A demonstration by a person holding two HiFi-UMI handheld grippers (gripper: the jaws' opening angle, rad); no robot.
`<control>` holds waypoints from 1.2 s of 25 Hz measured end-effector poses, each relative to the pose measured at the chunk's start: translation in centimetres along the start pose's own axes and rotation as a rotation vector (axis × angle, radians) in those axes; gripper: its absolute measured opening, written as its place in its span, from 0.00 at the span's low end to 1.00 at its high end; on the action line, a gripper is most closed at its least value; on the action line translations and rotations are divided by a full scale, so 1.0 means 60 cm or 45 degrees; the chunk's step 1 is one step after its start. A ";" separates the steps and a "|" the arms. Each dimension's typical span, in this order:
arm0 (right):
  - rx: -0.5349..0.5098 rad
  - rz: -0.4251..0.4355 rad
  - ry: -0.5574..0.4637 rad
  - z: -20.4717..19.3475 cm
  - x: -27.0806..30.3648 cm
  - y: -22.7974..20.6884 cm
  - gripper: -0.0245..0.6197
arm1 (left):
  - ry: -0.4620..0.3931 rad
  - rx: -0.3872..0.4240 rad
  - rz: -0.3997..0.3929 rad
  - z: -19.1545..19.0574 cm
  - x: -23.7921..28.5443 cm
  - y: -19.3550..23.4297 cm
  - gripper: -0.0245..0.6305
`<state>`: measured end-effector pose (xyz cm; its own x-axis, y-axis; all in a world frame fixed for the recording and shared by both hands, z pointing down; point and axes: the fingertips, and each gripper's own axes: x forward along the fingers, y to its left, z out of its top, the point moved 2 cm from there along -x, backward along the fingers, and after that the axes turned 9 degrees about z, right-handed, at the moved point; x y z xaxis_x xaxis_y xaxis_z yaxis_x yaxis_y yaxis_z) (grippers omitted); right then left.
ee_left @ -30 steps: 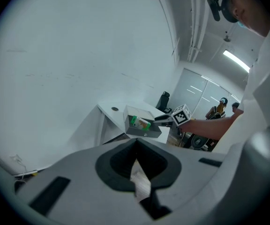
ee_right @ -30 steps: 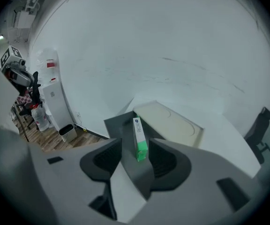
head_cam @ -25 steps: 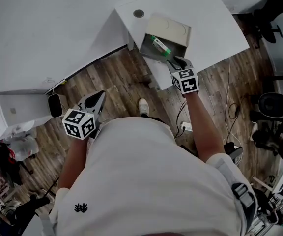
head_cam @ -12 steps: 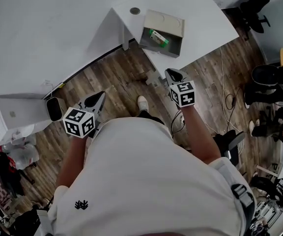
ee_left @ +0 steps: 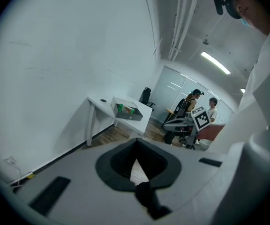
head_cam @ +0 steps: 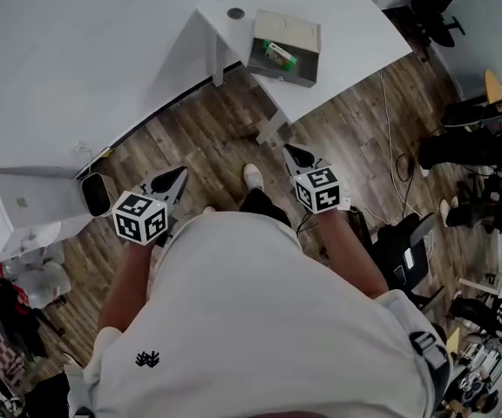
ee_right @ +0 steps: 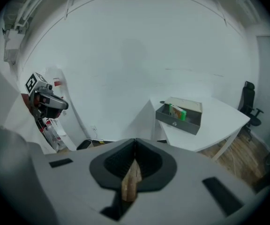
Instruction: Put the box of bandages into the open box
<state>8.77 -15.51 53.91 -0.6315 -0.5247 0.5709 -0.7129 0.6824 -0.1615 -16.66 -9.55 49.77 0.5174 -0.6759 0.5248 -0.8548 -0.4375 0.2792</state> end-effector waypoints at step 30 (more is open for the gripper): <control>-0.073 0.047 0.025 -0.007 -0.022 0.101 0.05 | -0.020 -0.048 -0.012 -0.049 -0.052 0.019 0.05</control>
<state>5.43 -10.46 52.53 -0.6507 -0.4885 0.5813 -0.6700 0.7296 -0.1369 -19.35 -6.18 50.79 0.5259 -0.6813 0.5092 -0.8506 -0.4214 0.3146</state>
